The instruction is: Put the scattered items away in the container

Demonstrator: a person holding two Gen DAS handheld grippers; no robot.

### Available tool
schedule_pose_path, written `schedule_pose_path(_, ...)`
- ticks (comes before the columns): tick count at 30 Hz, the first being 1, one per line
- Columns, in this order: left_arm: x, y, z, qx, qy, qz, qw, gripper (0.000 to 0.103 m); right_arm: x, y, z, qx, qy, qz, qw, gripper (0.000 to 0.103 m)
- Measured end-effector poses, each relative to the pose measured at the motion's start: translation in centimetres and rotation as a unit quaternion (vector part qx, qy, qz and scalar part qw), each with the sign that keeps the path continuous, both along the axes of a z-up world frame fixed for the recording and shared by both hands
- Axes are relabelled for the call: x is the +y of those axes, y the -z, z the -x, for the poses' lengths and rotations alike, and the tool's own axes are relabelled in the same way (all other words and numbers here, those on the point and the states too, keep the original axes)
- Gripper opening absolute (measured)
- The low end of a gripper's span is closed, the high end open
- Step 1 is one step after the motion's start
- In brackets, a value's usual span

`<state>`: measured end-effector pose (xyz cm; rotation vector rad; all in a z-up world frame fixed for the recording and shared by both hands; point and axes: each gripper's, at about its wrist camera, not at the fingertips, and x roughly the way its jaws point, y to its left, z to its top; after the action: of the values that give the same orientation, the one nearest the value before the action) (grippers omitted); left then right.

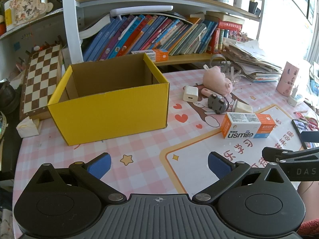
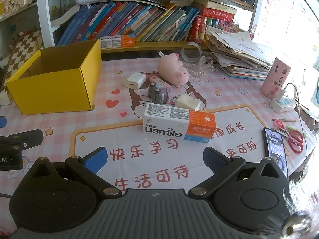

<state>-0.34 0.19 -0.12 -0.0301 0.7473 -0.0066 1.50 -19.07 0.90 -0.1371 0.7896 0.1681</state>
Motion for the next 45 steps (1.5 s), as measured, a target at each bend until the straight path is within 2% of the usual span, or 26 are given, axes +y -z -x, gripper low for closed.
schedule_pose_path(45, 0.32, 0.21, -0.58, 0.009, 0.001, 0.008, 0.9999, 0.103, 0.32, 0.46, -0.52, 0.002, -0.015, 0.008, 1.0, 0.103)
